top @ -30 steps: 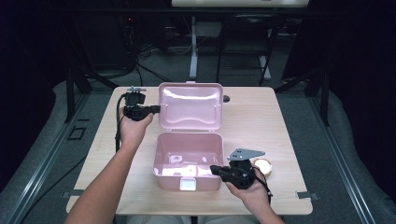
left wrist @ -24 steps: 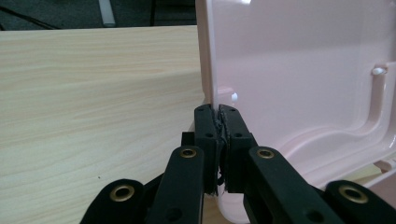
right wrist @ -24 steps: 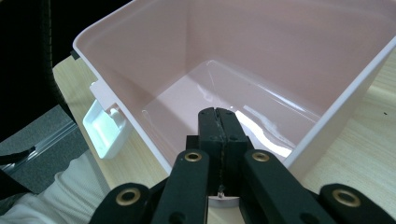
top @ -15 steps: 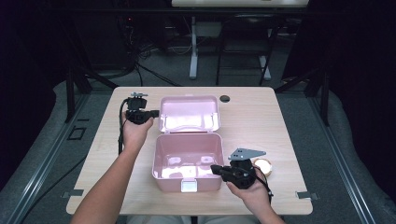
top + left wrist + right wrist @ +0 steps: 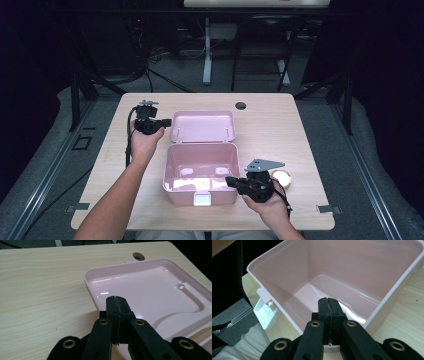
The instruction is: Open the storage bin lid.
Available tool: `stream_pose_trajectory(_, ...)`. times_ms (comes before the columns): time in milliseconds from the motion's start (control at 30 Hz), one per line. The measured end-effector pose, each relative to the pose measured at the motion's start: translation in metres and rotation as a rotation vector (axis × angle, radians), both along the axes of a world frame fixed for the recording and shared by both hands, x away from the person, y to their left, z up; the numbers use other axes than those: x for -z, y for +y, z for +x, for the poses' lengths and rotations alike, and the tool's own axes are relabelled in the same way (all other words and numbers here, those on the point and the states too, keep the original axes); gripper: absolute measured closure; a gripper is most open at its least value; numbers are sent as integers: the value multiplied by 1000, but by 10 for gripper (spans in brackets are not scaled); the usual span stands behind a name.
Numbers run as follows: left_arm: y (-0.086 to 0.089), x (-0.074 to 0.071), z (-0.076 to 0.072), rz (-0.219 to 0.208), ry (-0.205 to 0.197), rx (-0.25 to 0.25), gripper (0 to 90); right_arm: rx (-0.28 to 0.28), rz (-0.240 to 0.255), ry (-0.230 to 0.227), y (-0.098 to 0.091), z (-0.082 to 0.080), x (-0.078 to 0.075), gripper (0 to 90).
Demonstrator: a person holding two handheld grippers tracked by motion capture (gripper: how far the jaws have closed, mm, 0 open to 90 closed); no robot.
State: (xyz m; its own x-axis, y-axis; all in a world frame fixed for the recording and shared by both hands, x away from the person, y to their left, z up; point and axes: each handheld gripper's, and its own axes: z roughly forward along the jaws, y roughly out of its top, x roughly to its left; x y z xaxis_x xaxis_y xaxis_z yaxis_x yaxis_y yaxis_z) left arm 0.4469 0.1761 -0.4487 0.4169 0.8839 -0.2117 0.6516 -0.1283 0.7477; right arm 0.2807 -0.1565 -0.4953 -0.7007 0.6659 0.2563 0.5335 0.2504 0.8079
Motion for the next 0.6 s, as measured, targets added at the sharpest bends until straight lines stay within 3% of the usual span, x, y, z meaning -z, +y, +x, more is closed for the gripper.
stream_pose_trajectory(300,0,-2,-17,-26,-15,58,864,-38,9,34,11,-3,5,900)
stream_pose_trajectory(433,5,0,-30,-26,-24,90,820,-30,5,26,11,-4,5,900)
stream_pose_trajectory(600,15,6,-53,-66,-37,129,786,-24,5,24,11,-4,5,900)
